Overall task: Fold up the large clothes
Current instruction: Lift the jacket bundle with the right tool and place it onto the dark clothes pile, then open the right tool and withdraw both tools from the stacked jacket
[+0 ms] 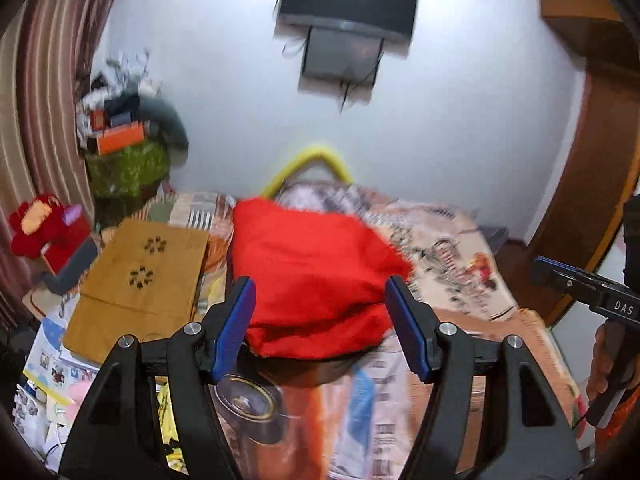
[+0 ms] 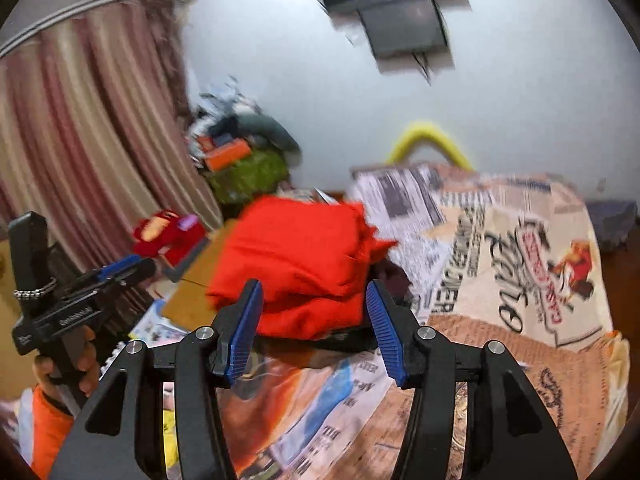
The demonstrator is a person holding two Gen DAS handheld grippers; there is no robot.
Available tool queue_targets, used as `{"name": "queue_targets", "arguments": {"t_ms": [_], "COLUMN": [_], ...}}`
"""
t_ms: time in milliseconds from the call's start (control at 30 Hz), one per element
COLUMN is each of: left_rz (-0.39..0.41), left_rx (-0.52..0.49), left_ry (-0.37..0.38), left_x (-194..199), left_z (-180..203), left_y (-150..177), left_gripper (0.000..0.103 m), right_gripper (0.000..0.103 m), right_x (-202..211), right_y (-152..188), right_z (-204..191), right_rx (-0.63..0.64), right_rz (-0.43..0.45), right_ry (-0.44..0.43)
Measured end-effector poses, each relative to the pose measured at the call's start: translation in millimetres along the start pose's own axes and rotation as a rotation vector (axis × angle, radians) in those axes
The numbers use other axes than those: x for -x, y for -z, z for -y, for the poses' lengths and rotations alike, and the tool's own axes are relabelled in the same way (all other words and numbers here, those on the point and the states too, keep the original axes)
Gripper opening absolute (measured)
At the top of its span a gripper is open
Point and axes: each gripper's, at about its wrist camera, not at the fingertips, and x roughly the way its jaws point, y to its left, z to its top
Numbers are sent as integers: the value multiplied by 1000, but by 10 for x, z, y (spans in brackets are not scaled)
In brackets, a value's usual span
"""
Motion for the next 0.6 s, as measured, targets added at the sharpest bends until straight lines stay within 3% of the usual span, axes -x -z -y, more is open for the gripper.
{"name": "queue_targets", "arguments": {"t_ms": [233,500,533,600], "left_rz": [220,410,428,447], "left_rx": [-81,-128,-131,-133], "left_ry": [12,-47,-60,-78], "left_x": [1293,2183,2255,2317], "left_z": [622,1006,1039,1089], "left_y": [232,729,788,874], "left_gripper": [66,66,66,70], "right_gripper": [50,53,55,74], "right_x": [1101,1670,1706,1730], "right_y": [282,756,802,876], "right_z": [-528,-780,-805,-824], "right_rx": [102,141,142,148], "right_rz": [253,392,411,440], "right_ry": [-13,-2,10,29]}}
